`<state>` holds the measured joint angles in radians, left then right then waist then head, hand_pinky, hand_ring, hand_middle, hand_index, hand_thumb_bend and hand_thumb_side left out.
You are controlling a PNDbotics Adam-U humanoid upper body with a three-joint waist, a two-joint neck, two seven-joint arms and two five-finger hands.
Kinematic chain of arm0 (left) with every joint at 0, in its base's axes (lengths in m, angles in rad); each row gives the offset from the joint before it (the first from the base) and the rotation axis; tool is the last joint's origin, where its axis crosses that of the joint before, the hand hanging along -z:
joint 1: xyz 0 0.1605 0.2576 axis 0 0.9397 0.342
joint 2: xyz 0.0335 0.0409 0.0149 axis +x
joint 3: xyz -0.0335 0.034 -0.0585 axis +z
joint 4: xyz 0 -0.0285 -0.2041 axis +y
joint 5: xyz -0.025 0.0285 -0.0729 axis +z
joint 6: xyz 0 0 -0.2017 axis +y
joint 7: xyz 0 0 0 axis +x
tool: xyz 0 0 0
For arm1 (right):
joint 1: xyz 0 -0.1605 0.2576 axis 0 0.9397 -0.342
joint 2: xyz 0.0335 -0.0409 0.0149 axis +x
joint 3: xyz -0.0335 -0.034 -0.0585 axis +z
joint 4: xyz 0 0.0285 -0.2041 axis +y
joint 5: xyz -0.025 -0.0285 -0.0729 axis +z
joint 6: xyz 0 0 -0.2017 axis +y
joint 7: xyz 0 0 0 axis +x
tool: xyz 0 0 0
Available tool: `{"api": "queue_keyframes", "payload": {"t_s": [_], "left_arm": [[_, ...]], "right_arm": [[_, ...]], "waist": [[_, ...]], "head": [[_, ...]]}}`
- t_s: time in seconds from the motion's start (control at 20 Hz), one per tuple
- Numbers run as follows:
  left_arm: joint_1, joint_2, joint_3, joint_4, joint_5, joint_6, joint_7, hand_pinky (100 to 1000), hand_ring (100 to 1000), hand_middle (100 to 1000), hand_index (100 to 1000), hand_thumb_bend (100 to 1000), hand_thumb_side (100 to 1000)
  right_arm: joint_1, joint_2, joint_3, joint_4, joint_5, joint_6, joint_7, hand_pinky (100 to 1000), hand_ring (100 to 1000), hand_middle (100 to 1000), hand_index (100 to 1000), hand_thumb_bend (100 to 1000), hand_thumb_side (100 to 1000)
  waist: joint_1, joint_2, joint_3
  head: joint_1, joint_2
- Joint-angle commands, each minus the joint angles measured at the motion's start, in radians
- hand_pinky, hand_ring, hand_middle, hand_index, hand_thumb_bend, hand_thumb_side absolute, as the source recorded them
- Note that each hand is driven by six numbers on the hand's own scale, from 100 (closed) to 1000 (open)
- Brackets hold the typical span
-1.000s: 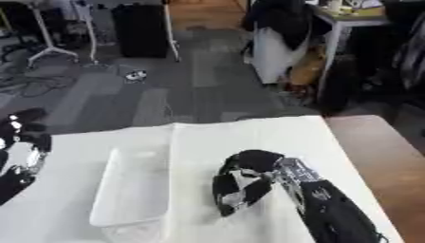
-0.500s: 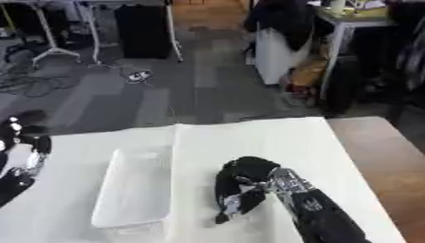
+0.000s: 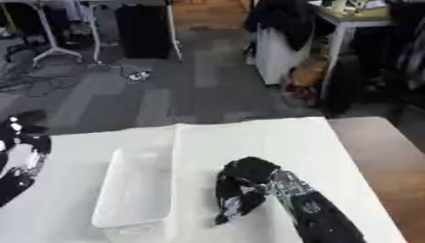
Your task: Pick up objects on the table and place them in the box.
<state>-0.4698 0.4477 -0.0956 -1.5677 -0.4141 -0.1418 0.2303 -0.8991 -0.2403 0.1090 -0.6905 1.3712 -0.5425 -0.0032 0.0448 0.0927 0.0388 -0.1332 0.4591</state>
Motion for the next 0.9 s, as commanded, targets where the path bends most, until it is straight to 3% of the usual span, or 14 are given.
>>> {"api": "queue_keyframes", "payload": {"t_s": [0.05,0.15,0.3,0.7,0.9], "left_arm": [[-0.006,0.016,0.007,-0.018,0.004,0.002,-0.004,642,745,849,873,100,872],[-0.006,0.016,0.006,-0.019,0.005,0.002,-0.006,642,744,849,873,100,872],[-0.007,0.016,0.006,-0.02,0.006,0.002,-0.007,642,743,849,873,100,873],[-0.005,0.019,0.005,-0.02,0.006,0.002,-0.008,642,743,849,872,100,873],[-0.002,0.02,0.005,-0.02,0.006,0.002,-0.009,642,743,849,872,100,873]], "right_arm": [[0.007,0.02,-0.072,0.015,-0.04,-0.042,-0.05,100,100,200,366,830,593],[0.006,0.02,-0.122,0.057,-0.074,-0.076,-0.085,100,100,203,374,833,568],[0.007,0.011,-0.149,0.113,-0.129,-0.131,-0.14,100,100,223,409,872,522],[0.012,-0.031,-0.102,0.185,-0.276,-0.275,-0.284,100,100,227,420,879,498],[0.002,-0.051,-0.074,0.17,-0.35,-0.288,-0.289,100,100,227,420,877,495]], "waist": [[0.0,-0.01,0.0],[-0.001,-0.009,0.001],[0.0,-0.009,0.001],[-0.002,-0.011,0.0],[-0.005,-0.013,-0.001]], "head": [[0.0,-0.011],[-0.002,-0.012],[-0.002,-0.012],[0.001,-0.011],[0.002,-0.01]]}}
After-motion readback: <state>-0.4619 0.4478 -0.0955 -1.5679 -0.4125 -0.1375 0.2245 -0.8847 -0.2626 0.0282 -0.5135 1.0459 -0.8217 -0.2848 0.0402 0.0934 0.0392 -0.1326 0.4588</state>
